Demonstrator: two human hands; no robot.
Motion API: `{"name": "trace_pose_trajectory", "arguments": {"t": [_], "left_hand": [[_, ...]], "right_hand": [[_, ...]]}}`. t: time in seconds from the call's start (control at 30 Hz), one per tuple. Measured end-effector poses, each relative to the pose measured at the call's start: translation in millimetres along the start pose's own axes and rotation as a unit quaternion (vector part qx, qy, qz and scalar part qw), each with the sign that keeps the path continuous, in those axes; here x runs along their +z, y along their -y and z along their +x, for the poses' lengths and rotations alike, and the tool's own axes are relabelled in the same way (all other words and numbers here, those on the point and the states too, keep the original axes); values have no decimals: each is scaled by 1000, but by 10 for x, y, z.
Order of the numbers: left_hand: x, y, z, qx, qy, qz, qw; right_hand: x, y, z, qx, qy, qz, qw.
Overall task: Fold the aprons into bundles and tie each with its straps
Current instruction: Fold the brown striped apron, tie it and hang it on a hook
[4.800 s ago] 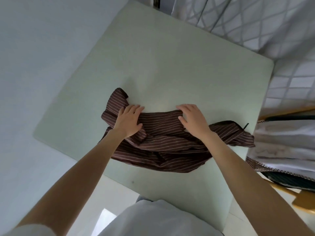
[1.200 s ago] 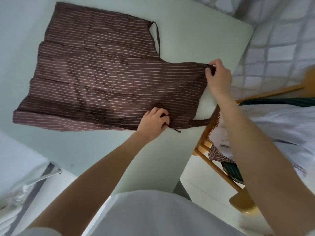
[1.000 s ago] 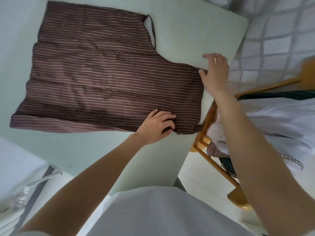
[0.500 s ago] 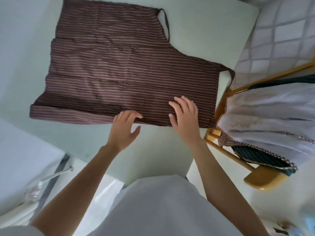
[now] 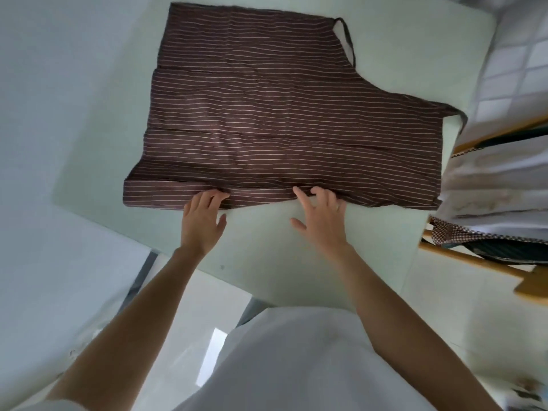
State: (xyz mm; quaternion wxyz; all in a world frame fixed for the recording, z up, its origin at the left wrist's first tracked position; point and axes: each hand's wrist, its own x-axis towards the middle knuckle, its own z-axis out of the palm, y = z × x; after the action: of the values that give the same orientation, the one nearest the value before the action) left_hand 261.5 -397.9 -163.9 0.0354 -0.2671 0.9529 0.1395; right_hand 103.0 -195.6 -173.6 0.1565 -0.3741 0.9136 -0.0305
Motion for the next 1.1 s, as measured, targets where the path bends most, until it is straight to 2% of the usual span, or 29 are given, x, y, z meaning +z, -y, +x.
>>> {"name": "trace_pose_trajectory", "arguments": {"t": [0.1, 0.2, 0.27, 0.33, 0.43, 0.57, 0.63, 0.7, 0.77, 0.8, 0.87, 0.93, 1.0, 1.1], "left_hand": [[-2, 187, 119, 33, 5, -4, 999], [-64, 319, 246, 58, -8, -26, 998], [-154, 272, 342, 50, -28, -63, 996], [-287, 269, 392, 24, -45, -101, 994], [-437, 286, 535, 21, -29, -113, 993], [-466, 362, 823, 23, -31, -53, 998], [-443, 383, 904, 65, -80, -25, 994], [-403, 348, 873, 166, -103, -35, 980], [-262, 295, 694, 257, -42, -45, 965], [-176, 279, 587, 268, 3, -38, 963], [-32, 300, 443, 229, 49, -27, 972], [41, 358, 405, 181, 22, -46, 982], [11, 378, 456, 163, -23, -61, 984], [-145, 321, 509, 167, -58, -93, 980]], "right_hand": [[-38, 66, 141, 12, -49, -25, 998], [-95, 82, 279, 17, -110, 41, 993], [-252, 57, 380, 37, -118, 97, 988], [-396, 112, 468, 39, -117, 108, 986], [-543, 147, 629, 14, -159, 43, 986], [-577, 36, 823, 25, -161, -33, 986], [-615, 24, 815, 3, -203, -20, 979], [-599, 103, 678, -64, -235, 33, 969], [-453, 247, 429, -114, -191, 74, 972], [-340, 315, 292, -121, -164, 76, 976], [-119, 421, 109, -104, -118, 69, 985], [23, 501, 40, -67, -94, 58, 992], [48, 582, 30, -33, -101, 49, 993], [-2, 735, 52, -26, -153, 23, 988]]}}
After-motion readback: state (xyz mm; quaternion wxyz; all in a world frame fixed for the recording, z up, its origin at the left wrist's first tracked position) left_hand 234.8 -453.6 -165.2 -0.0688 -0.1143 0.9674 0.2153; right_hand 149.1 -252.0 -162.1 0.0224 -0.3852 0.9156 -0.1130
